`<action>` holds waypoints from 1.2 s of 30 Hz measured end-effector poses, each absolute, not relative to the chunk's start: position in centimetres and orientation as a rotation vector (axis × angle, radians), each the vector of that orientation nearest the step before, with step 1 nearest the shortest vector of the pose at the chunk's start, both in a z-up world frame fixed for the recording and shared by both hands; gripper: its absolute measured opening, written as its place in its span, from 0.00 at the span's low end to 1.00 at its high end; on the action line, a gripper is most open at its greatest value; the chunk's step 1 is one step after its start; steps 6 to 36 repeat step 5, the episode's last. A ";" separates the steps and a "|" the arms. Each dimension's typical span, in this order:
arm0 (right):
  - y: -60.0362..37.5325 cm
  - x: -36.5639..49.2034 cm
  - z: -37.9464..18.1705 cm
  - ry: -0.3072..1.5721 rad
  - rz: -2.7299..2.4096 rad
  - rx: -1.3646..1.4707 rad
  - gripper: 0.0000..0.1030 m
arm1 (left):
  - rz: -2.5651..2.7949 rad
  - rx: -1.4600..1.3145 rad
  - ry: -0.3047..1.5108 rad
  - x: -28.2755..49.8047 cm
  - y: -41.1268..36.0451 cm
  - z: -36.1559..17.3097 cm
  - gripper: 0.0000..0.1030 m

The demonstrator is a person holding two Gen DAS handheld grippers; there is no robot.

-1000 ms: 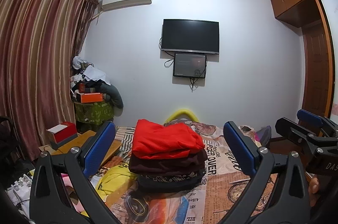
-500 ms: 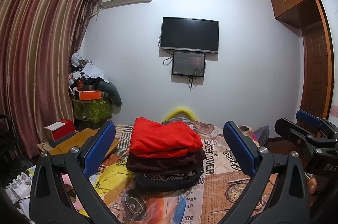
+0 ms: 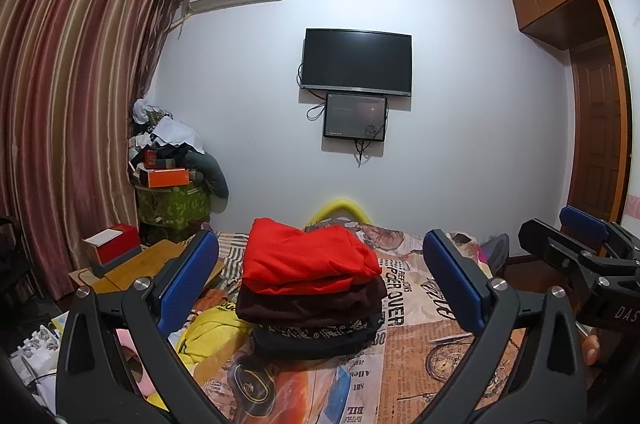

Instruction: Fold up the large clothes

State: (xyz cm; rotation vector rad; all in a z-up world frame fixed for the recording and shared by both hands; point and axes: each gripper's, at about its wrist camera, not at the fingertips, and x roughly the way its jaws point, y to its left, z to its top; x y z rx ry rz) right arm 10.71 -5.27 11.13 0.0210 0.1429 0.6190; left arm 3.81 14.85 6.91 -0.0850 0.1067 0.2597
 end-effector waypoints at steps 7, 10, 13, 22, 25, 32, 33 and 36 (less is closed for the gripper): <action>-5.2 11.0 10.9 0.153 0.618 0.021 1.00 | 0.256 -0.082 0.117 4.1 14.8 6.5 1.00; -5.2 11.0 10.9 0.153 0.618 0.021 1.00 | 0.256 -0.082 0.117 4.1 14.8 6.5 1.00; -5.2 11.0 10.9 0.153 0.618 0.021 1.00 | 0.256 -0.082 0.117 4.1 14.8 6.5 1.00; -5.2 11.0 10.9 0.153 0.618 0.021 1.00 | 0.256 -0.082 0.117 4.1 14.8 6.5 1.00; -5.2 11.0 10.9 0.153 0.618 0.021 1.00 | 0.256 -0.082 0.117 4.1 14.8 6.5 1.00; -5.2 11.0 10.9 0.153 0.618 0.021 1.00 | 0.256 -0.082 0.117 4.1 14.8 6.5 1.00; -5.2 11.0 10.9 0.153 0.618 0.021 1.00 | 0.256 -0.082 0.117 4.1 14.8 6.5 1.00; -5.2 11.0 10.9 0.153 0.618 0.021 1.00 | 0.256 -0.082 0.117 4.1 14.8 6.5 1.00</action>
